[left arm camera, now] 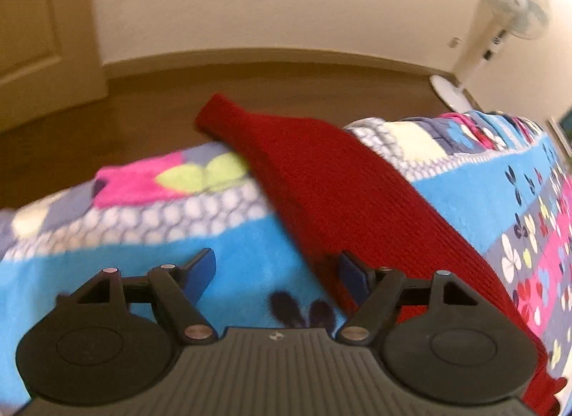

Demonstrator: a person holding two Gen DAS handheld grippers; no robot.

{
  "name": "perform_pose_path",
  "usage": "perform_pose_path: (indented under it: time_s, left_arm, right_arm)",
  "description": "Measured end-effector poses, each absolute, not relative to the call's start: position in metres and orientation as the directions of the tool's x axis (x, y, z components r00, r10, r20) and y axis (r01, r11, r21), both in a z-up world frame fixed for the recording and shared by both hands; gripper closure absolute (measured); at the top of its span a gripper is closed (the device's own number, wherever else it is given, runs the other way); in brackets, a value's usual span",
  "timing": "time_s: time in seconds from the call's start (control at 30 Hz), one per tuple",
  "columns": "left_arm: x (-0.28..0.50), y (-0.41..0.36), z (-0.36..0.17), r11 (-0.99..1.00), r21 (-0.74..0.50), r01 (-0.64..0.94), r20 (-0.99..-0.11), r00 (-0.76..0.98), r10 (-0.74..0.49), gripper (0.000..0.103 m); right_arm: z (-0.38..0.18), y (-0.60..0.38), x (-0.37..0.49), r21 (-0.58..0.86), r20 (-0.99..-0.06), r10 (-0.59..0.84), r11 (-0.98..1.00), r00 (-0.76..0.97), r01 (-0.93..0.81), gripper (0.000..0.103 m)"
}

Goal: Fold small clothes
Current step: 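Grasp the sleeve nearest the left gripper and lift it across the body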

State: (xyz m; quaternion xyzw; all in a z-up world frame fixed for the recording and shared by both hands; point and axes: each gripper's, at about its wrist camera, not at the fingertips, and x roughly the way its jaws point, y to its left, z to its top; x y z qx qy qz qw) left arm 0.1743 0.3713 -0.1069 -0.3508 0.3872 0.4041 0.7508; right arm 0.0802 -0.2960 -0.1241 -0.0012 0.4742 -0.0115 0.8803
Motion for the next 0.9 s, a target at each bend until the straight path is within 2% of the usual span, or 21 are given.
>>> perform_pose_path:
  time_s: [0.13, 0.27, 0.47, 0.57, 0.67, 0.73, 0.8, 0.83, 0.9]
  left_arm:
    - [0.178, 0.366, -0.11, 0.459, -0.197, -0.866, -0.87, 0.37, 0.326, 0.021]
    - [0.168, 0.366, -0.104, 0.419, -0.23, -0.879, -0.869, 0.379, 0.318, 0.022]
    - [0.172, 0.328, -0.1, 0.531, -0.262, -0.806, -0.874, 0.432, 0.224, 0.022]
    - [0.175, 0.349, -0.11, 0.444, -0.297, -0.845, -0.871, 0.431, 0.238, 0.022]
    - [0.175, 0.371, -0.108, 0.41, -0.361, -0.838, -0.822, 0.493, 0.284, 0.022]
    - [0.172, 0.376, -0.113, 0.4, -0.389, -0.83, -0.811, 0.514, 0.278, 0.032]
    - [0.164, 0.379, -0.114, 0.364, -0.417, -0.833, -0.805, 0.525, 0.278, 0.037]
    - [0.162, 0.38, -0.114, 0.36, -0.433, -0.826, -0.798, 0.537, 0.274, 0.048]
    - [0.157, 0.381, -0.112, 0.366, -0.462, -0.808, -0.781, 0.566, 0.263, 0.064]
  right_arm:
    - [-0.124, -0.298, 0.081, -0.009, -0.835, -0.016, 1.0, 0.549, 0.017, 0.049]
    - [-0.124, -0.296, 0.082, -0.019, -0.835, -0.027, 1.0, 0.55, 0.021, 0.048]
    - [-0.125, -0.295, 0.083, -0.019, -0.835, -0.028, 1.0, 0.549, 0.021, 0.048]
    - [-0.125, -0.293, 0.083, -0.032, -0.834, -0.037, 0.999, 0.55, 0.019, 0.047]
    - [-0.125, -0.295, 0.083, -0.026, -0.835, -0.033, 0.999, 0.55, 0.02, 0.047]
    - [-0.124, -0.297, 0.083, -0.015, -0.835, -0.024, 1.0, 0.549, 0.021, 0.047]
    - [-0.123, -0.298, 0.083, -0.008, -0.836, -0.016, 1.0, 0.549, 0.017, 0.047]
    - [-0.124, -0.299, 0.083, -0.008, -0.837, -0.015, 1.0, 0.547, 0.016, 0.047]
    - [-0.124, -0.297, 0.085, -0.015, -0.838, -0.021, 1.0, 0.546, 0.015, 0.047]
